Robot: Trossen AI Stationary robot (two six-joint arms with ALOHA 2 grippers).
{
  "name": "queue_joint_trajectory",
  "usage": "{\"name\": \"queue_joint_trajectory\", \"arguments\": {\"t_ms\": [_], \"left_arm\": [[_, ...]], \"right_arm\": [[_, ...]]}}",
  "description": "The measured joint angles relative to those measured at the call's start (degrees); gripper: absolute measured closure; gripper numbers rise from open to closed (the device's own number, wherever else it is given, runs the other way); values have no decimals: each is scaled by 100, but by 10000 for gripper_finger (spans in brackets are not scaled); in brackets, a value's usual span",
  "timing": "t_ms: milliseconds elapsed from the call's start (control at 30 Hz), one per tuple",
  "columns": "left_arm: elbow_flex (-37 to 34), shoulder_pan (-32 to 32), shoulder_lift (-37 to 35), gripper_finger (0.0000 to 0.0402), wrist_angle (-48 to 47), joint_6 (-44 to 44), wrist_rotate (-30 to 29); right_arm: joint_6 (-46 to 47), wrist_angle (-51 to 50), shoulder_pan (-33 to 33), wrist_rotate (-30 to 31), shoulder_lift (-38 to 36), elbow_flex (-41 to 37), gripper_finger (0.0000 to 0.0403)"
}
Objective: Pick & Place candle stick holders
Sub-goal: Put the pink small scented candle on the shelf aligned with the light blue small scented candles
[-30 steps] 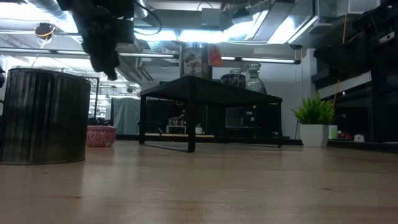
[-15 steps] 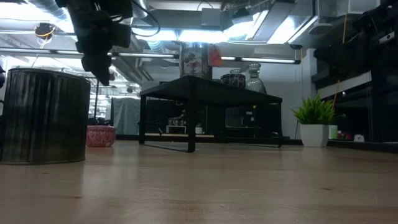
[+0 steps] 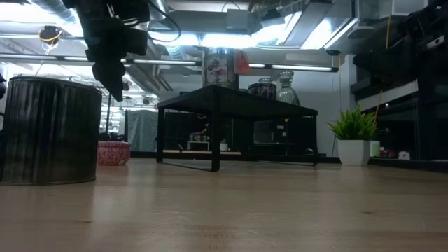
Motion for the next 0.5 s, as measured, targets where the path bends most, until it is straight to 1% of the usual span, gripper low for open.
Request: {"name": "queue_joint_trajectory", "arguments": {"t_ms": [300, 433, 500], "left_arm": [[0, -5, 399, 38, 0, 89, -59], [0, -126, 526, 10, 11, 202, -84], [0, -236, 572, 4, 15, 216, -209]], "right_arm": [[0, -1, -1, -1, 0, 0, 402], [0, 1, 1, 1, 0, 0, 402], [2, -1, -1, -1, 0, 0, 402]]}}
